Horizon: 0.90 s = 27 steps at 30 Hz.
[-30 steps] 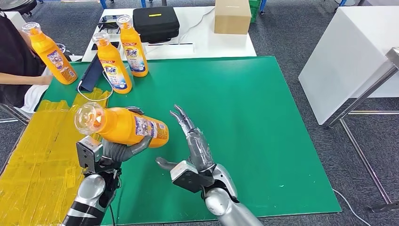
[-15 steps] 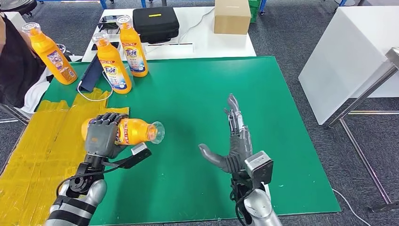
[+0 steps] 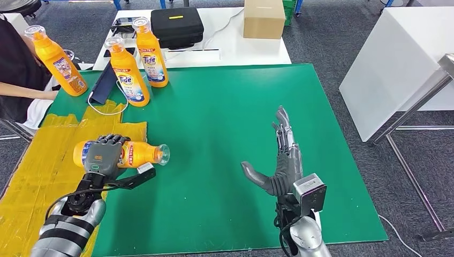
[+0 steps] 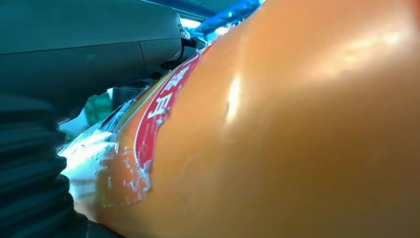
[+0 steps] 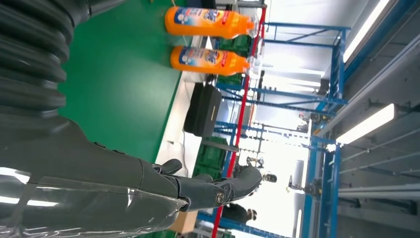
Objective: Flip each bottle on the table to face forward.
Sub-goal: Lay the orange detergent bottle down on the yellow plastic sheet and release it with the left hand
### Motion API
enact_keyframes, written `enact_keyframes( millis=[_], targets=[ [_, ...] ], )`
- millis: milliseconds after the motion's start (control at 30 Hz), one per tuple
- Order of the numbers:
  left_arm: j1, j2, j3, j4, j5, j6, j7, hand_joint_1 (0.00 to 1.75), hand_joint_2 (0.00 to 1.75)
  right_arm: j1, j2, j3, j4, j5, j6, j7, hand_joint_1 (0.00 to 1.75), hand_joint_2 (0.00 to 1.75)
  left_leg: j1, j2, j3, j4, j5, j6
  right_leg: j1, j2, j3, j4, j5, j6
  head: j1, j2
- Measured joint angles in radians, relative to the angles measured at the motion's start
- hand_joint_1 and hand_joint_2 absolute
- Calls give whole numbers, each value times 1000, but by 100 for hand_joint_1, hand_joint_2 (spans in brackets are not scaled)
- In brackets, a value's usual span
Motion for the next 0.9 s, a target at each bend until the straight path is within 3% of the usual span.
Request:
enact_keyframes(
  millis=[367,433,500,533,567,900],
  targets=[
    [-178,26,26,385,27,17,-16,173,175,4,-9,-18,-5,12,-8,2,0,175,1,0,0,0,1,-1,1,0,0,1,0,0,0,0],
    [-199,25,28,429,24,27,-6,128,175,4,-9,-18,-4,12,-8,4,0,175,1,0,0,0,1,-1,1,0,0,1,0,0,0,0],
    [-218,25,29,467,16,30,12,48,175,4,-9,-18,-4,12,-9,5,0,175,1,0,0,0,1,-1,1,0,0,0,0,0,0,0],
    [-228,25,29,486,12,27,21,21,175,4,-9,-18,-3,12,-9,6,0,175,1,0,0,0,1,-1,1,0,0,0,0,0,0,0],
    [-237,24,30,503,9,24,28,5,175,4,-9,-18,-2,12,-10,7,0,175,1,0,0,0,1,-1,0,0,1,0,0,0,0,0],
    [-281,20,45,609,23,7,23,0,175,-1,-15,-18,19,24,-19,28,0,175,1,0,6,-1,1,-1,1,0,6,0,0,0,0,0]
  ],
)
